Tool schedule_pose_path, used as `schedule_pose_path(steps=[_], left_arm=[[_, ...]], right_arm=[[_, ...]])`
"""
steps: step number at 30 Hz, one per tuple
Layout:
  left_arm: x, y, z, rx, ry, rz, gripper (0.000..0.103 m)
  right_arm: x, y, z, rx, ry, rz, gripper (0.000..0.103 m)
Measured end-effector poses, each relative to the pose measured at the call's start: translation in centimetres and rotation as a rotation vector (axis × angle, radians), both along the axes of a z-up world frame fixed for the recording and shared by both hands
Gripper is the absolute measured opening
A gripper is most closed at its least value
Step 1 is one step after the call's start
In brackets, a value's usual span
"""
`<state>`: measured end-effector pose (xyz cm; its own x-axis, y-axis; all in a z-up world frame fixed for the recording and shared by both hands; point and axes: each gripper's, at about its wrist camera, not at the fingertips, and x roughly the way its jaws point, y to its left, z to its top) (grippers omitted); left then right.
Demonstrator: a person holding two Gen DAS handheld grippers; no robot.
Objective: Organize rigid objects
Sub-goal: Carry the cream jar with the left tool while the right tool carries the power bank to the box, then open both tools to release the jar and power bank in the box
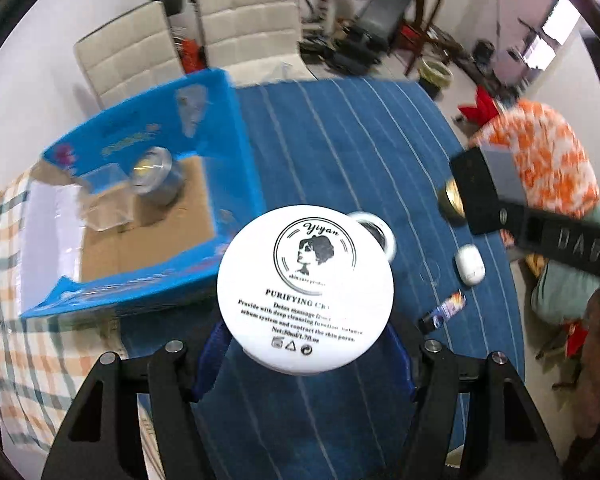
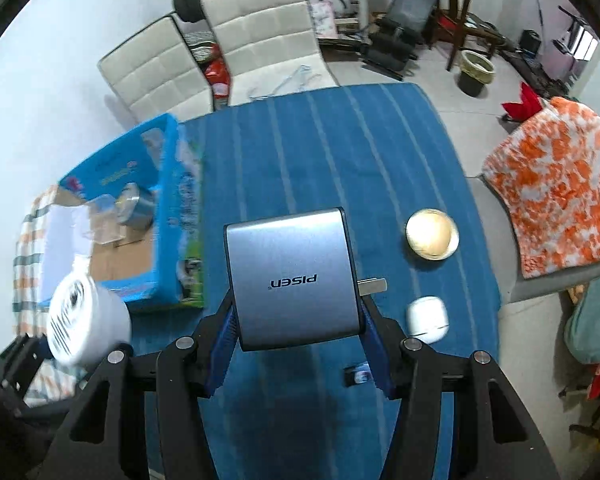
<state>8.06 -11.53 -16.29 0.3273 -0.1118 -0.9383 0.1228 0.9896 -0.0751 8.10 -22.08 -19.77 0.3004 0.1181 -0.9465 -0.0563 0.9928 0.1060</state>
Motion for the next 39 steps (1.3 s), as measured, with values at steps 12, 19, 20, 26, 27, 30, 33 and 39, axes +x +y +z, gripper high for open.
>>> schedule_pose_path(steps=[12, 19, 20, 26, 27, 30, 33, 39], left_arm=[[1.3, 12.4, 3.9, 0.043, -0.081, 0.231, 0.064], [5.1, 20.7, 1.3, 0.105, -0.03, 0.341, 0.055], [5.9, 21.7, 0.4, 0.114, -0.016, 0.343, 0.042], [10.9, 25.6, -5.9, 0.121, 0.082, 0.351, 0.03], [11.4, 25.9, -7.1, 0.124, 0.113, 0.351, 0.03], [12.1, 26.4, -9.9, 0.139, 0.177, 0.332, 0.03], [12.2, 26.9, -11.4, 0.132, 0.222, 0.326, 0.03], [11.9, 27.6, -12.2, 0.121, 0.232, 0.32, 0.03]], right_arm=[[0.8, 12.6, -0.2, 0.075, 0.024, 0.178, 0.059], [4.5, 19.0, -4.8, 0.035, 0.091, 0.209, 0.059], [5.1, 19.5, -5.7, 0.028, 0.104, 0.206, 0.059], [8.2, 22.6, -13.3, -0.013, 0.228, 0.184, 0.059], [8.2, 23.2, -14.0, -0.019, 0.233, 0.19, 0.059], [8.6, 24.4, -16.1, -0.041, 0.269, 0.189, 0.059], [9.0, 24.9, -17.9, -0.069, 0.3, 0.179, 0.059], [9.6, 25.5, -19.3, -0.098, 0.333, 0.158, 0.06]])
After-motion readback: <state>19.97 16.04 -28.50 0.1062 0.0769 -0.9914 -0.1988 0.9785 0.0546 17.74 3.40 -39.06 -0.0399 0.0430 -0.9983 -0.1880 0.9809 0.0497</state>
